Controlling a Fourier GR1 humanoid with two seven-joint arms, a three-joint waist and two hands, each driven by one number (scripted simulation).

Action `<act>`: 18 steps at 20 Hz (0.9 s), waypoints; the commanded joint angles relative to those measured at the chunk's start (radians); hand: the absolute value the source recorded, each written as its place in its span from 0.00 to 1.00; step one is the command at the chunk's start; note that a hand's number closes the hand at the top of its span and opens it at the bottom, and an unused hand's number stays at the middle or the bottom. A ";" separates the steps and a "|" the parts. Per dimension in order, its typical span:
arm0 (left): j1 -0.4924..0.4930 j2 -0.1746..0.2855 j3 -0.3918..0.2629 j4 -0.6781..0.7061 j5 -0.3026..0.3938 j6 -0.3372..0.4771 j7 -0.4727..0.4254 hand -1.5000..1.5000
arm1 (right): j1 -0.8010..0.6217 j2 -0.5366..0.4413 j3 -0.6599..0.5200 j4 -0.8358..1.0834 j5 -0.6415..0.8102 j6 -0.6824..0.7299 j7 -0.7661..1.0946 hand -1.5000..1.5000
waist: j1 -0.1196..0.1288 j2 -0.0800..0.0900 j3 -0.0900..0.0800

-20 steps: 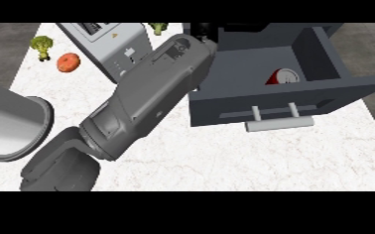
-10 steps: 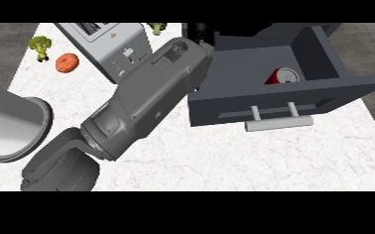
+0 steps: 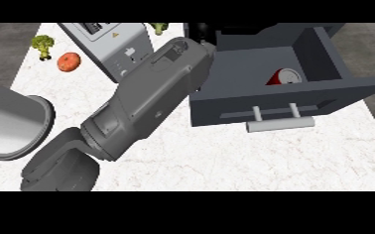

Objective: Pick up the can, place it into the drawer and close the drawer

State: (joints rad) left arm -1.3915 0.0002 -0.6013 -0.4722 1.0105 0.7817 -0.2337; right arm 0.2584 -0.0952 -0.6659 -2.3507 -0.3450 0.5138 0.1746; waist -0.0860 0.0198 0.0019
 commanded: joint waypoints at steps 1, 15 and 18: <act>-0.013 0.000 -0.009 -0.015 0.012 -0.011 -0.040 0.00 | -0.064 0.002 0.050 -0.038 0.159 0.004 -0.051 0.00 | 0.029 0.000 0.000; -0.055 0.000 0.015 -0.044 0.055 0.035 -0.024 0.00 | -0.279 -0.001 0.432 0.087 0.847 -0.089 -0.161 0.00 | 0.092 -0.009 -0.002; -0.057 0.000 0.019 -0.011 0.041 0.006 -0.004 0.00 | -0.365 0.001 0.516 0.154 0.965 -0.152 -0.156 0.00 | 0.088 -0.009 -0.002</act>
State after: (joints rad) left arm -1.4386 0.0001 -0.5945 -0.5000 1.0574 0.8003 -0.2594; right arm -0.0212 -0.0879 -0.2460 -2.2771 0.4610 0.4167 0.0344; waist -0.0071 0.0122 0.0004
